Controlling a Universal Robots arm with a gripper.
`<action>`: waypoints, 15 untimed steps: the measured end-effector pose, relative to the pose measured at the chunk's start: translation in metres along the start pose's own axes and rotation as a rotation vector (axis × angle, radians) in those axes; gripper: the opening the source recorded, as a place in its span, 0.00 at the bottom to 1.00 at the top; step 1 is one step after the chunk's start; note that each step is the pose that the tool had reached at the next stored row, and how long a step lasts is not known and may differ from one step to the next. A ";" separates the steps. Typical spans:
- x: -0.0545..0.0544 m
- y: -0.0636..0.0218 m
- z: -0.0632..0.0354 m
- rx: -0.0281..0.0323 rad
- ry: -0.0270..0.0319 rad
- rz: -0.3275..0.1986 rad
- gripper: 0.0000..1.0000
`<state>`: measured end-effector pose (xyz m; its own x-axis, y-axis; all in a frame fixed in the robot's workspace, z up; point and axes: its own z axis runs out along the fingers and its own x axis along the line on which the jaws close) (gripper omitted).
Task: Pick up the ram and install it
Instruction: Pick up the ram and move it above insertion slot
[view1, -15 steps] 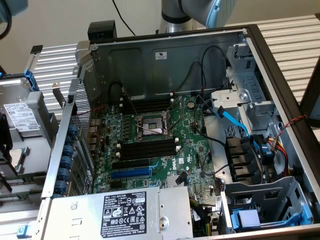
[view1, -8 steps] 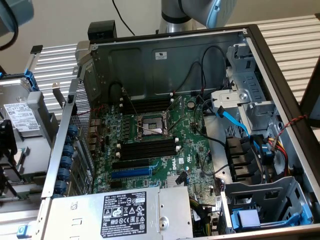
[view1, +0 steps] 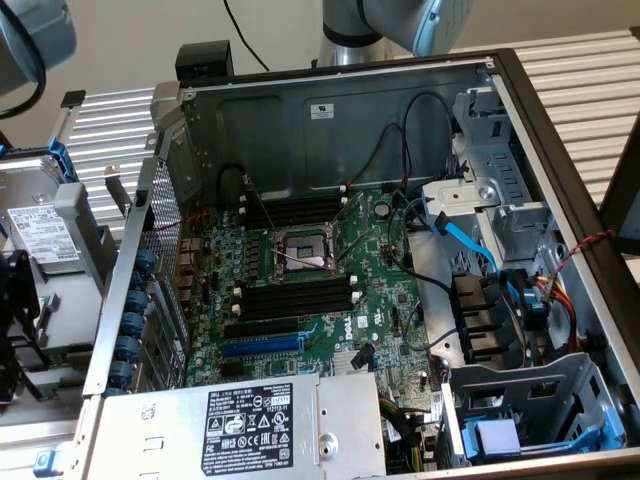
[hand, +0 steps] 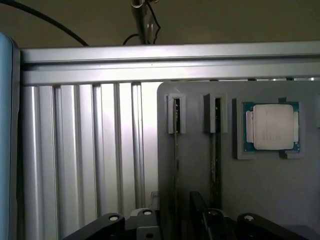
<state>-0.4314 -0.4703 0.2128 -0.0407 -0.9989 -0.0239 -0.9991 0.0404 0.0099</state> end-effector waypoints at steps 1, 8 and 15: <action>0.000 -0.0001 0.0010 -0.0001 0.0000 -0.005 0.36; -0.002 -0.0015 0.0061 -0.0006 0.0002 -0.024 0.36; -0.003 -0.0014 0.0109 -0.0011 0.0005 -0.027 0.36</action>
<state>-0.4299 -0.4670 0.2019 -0.0137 -0.9996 -0.0236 -0.9999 0.0135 0.0103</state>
